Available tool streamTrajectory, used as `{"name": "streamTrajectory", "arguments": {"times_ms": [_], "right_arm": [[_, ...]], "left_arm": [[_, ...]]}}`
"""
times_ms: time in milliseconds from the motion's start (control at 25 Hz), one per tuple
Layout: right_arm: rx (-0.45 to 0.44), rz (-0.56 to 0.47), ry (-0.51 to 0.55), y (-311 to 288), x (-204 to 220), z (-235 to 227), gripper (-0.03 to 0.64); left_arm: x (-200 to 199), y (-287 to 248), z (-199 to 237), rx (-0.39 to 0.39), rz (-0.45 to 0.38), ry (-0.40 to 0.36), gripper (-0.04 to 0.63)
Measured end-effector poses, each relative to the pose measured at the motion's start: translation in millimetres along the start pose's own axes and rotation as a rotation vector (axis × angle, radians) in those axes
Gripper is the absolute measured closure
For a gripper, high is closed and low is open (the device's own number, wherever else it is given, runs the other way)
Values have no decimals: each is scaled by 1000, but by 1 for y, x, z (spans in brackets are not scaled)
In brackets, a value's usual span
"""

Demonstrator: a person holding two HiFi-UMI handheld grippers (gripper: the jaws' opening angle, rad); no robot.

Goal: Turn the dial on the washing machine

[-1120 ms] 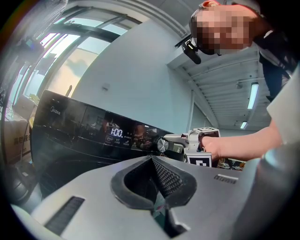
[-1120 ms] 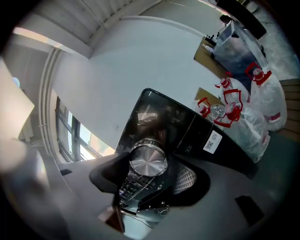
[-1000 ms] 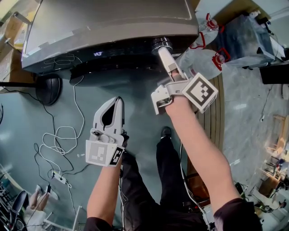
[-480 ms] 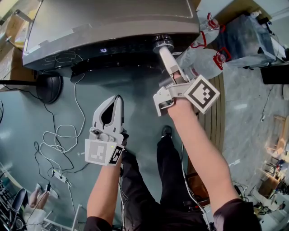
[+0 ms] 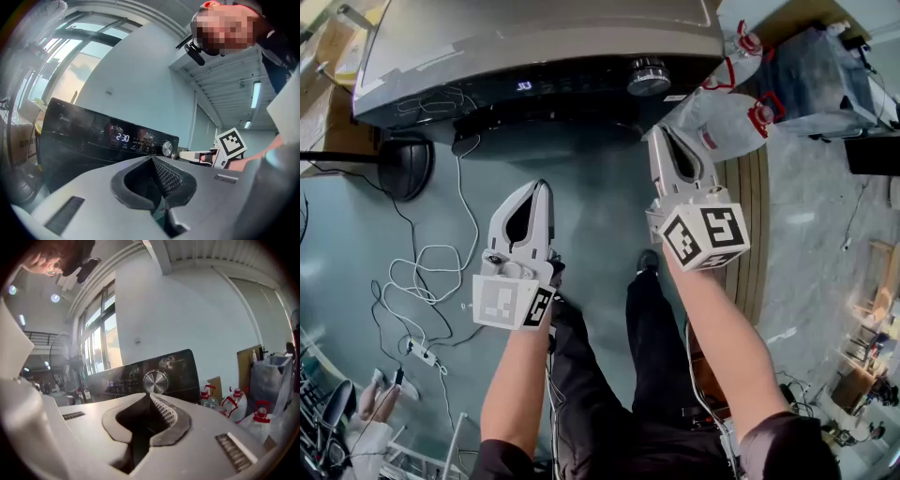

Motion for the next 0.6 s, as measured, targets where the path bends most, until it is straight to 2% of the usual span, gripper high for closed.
{"name": "streamTrajectory", "arguments": {"times_ms": [160,240,400,600], "right_arm": [[76,10,209,19,14,12,592],[91,7,277,29,20,25,594],[94,30,280,47,29,50,594],[103,19,263,75,16,84,595]], "left_arm": [[1,9,4,-12,4,-13,580],[1,18,9,-24,7,-14,580],[-2,40,16,-44,16,-13,580],[-15,83,25,-48,23,-27,580]]}}
Point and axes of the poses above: the fingertips, and each gripper's own axes: y backward along the fingers, z to its left, x out of its underside, the point moved 4 cm from there along y, backward along the fingers, and after that the axes turned 14 degrees about z, right-handed, at the moved point
